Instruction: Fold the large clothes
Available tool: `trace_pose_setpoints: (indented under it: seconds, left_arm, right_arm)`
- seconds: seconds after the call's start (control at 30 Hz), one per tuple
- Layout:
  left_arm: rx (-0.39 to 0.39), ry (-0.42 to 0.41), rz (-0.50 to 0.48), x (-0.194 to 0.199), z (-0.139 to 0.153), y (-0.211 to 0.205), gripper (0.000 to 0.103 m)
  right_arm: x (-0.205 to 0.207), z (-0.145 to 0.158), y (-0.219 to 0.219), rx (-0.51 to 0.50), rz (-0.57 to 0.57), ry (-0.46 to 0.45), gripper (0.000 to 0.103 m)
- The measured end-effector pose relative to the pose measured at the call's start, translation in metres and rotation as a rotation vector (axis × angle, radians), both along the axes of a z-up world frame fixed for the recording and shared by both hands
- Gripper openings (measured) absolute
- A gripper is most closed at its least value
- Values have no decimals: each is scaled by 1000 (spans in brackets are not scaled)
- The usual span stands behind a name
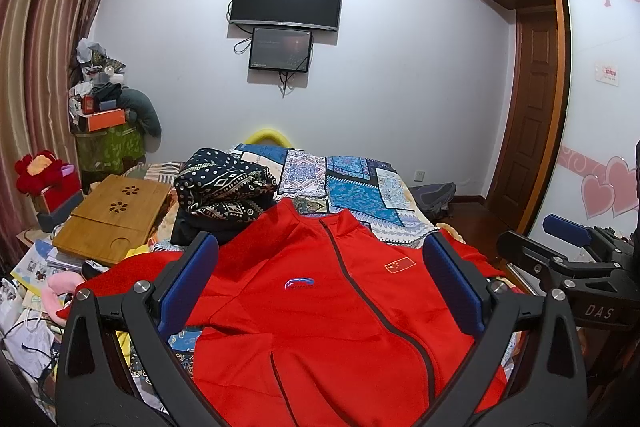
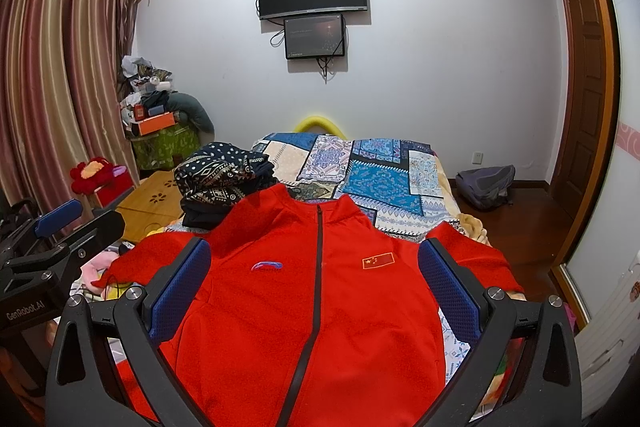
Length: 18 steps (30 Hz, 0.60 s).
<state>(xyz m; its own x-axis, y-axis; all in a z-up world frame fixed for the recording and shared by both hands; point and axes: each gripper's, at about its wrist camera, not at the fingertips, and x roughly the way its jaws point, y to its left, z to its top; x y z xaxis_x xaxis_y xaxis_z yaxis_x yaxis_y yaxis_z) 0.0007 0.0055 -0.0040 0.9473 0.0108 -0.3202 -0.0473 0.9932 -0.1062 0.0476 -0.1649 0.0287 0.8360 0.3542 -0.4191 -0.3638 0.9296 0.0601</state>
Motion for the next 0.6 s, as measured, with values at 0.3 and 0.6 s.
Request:
trace_pose_setpoints:
  seconds: [0.3,0.6]
  left_arm:
    - [-4,3,2,0,-3,3,103]
    - [-9,14,21,2,-11,10,103]
  right_arm:
    - [0,-6,3,-4,-1,1,103]
    - [2,-14,5,-10,4,14,103]
